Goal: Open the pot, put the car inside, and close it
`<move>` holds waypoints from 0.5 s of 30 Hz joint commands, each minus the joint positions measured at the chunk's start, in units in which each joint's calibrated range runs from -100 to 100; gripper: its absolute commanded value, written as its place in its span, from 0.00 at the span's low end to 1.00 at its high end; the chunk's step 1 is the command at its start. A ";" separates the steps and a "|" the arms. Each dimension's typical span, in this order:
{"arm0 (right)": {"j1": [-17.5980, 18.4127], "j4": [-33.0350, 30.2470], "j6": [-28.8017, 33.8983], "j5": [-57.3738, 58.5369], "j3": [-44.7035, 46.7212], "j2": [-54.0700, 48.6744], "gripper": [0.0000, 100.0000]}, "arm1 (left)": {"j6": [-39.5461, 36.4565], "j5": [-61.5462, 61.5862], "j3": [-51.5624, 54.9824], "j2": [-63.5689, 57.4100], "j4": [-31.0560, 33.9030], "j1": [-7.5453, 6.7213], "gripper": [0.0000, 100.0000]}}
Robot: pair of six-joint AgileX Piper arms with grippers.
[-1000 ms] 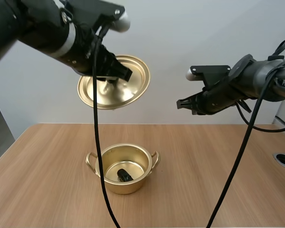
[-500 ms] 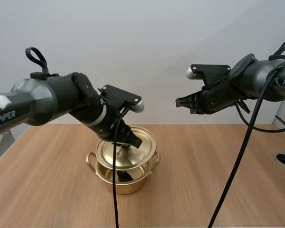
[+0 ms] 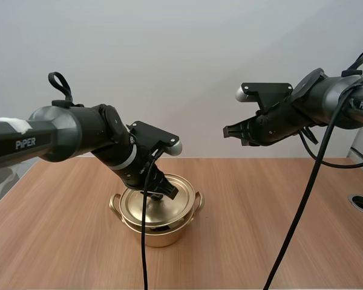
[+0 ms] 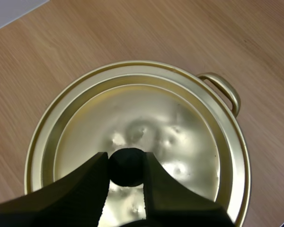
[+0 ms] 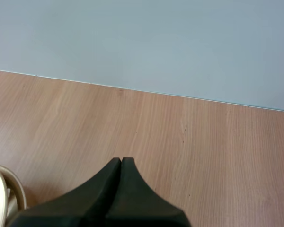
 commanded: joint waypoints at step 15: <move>-0.03 1.77 -0.13 3.36 0.01 -0.21 0.00 | -4.43 -3.42 -4.41 -3.32 1.38 0.08 0.00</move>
